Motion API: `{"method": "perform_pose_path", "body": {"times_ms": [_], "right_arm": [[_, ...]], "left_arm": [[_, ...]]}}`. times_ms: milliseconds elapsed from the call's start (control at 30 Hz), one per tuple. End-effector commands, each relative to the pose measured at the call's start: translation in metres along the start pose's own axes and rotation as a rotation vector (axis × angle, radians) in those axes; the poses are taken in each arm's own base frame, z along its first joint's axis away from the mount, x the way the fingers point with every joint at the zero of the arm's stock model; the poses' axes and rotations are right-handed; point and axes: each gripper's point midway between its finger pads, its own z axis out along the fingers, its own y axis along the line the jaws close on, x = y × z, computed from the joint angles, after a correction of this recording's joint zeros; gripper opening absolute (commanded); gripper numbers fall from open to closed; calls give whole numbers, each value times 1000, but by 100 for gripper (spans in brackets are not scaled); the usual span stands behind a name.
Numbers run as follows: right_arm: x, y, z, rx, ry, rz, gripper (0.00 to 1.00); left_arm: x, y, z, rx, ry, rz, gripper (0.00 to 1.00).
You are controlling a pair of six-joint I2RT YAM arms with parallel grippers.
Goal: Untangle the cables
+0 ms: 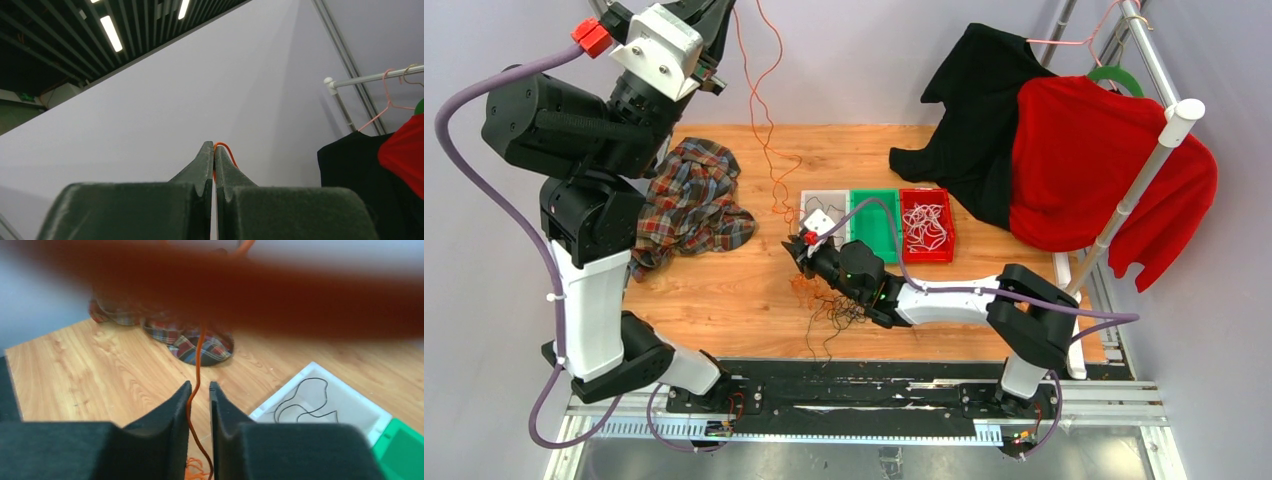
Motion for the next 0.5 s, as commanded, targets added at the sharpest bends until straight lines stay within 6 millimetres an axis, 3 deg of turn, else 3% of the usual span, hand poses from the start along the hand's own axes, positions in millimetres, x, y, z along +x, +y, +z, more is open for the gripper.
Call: {"method": "perform_pose_path", "body": {"times_ms": [0,67,200,467], "right_arm": [[4,-15,1,65,-6,19,6],[13,-17,-7,74,8,35,1],[27,-23,-27,101,23,66,1],[79,-37,-70,175,111,101,1]], "left_arm": [[-21,12,-9,-31,-54,6,0],[-22,15,-9,-40,-56,18,0],[-24,22,-8,-71,-61,58,0],[-28,43,-3,-177,-75,125,0]]}}
